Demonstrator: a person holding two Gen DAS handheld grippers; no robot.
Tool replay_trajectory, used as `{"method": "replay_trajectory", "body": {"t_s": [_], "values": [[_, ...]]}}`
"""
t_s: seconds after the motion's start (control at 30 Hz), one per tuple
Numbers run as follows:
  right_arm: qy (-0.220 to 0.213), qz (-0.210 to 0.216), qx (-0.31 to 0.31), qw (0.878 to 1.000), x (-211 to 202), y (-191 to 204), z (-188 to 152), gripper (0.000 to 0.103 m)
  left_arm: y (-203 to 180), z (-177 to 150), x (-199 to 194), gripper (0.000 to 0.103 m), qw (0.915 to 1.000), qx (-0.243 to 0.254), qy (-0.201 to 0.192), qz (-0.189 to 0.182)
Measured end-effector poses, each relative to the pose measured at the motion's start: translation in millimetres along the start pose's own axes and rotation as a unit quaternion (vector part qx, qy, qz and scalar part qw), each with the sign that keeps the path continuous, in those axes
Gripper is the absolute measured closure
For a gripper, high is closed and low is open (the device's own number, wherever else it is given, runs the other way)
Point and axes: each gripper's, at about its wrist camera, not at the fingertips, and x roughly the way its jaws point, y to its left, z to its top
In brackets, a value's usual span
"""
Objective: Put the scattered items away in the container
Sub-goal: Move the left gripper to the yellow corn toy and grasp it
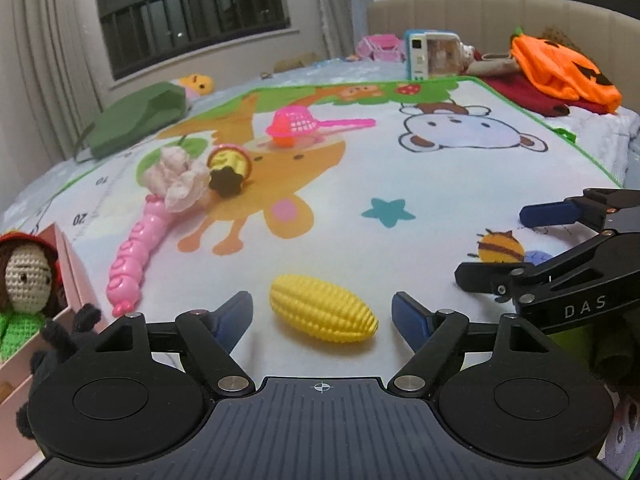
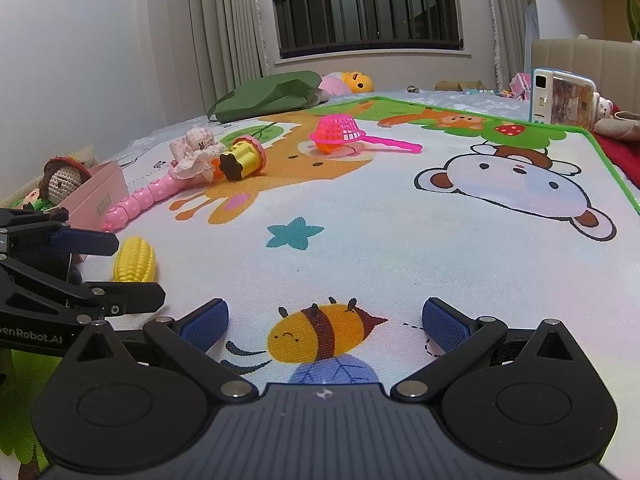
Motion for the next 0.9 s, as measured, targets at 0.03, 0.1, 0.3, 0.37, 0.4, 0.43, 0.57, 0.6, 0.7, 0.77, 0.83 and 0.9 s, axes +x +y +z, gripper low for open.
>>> {"method": "replay_trajectory", "body": {"t_s": [0.03, 0.1, 0.3, 0.37, 0.4, 0.43, 0.57, 0.6, 0.7, 0.77, 0.83, 0.9], "values": [[-0.001, 0.001, 0.001, 1.000, 0, 0, 0, 0.000, 0, -2, -2, 0.020, 1.0000, -0.003, 0.005, 0.002], [-0.002, 0.002, 0.002, 1.000, -1, -1, 0, 0.000, -1, -8, -8, 0.019, 0.9999, -0.006, 0.012, -0.001], [-0.005, 0.015, 0.017, 1.000, -2, -6, 0, 0.000, -11, -17, -19, 0.030, 0.9993, 0.005, 0.008, -0.037], [-0.007, 0.023, 0.026, 0.999, -3, -10, 0, 0.000, -14, -16, -20, 0.030, 0.9990, 0.010, 0.004, -0.044], [-0.007, 0.028, 0.032, 0.999, -4, -13, 0, 0.000, -16, -15, -20, 0.030, 0.9987, 0.011, 0.002, -0.050], [-0.007, 0.033, 0.038, 0.999, -4, -15, 0, 0.000, -17, -15, -21, 0.030, 0.9983, 0.013, 0.000, -0.057], [-0.008, 0.040, 0.047, 0.998, -4, -17, 1, 0.000, -23, -15, -23, 0.026, 0.9969, 0.023, -0.008, -0.074], [-0.008, 0.040, 0.047, 0.998, -4, -17, 1, 0.000, -23, -15, -23, 0.024, 0.9972, 0.024, -0.010, -0.070], [-0.009, 0.041, 0.048, 0.998, -4, -18, 1, 0.000, -16, -13, -21, 0.014, 0.9993, 0.014, -0.014, -0.033], [-0.009, 0.040, 0.048, 0.998, -4, -18, 1, 0.000, -8, -10, -16, 0.012, 0.9998, 0.003, -0.010, -0.014], [-0.009, 0.037, 0.044, 0.998, -4, -16, 1, 0.000, -1, -6, -8, 0.012, 0.9999, -0.006, -0.004, -0.007], [-0.008, 0.033, 0.039, 0.999, -3, -14, 1, 0.000, 2, -4, 1, 0.012, 0.9999, -0.009, 0.004, -0.003]]}}
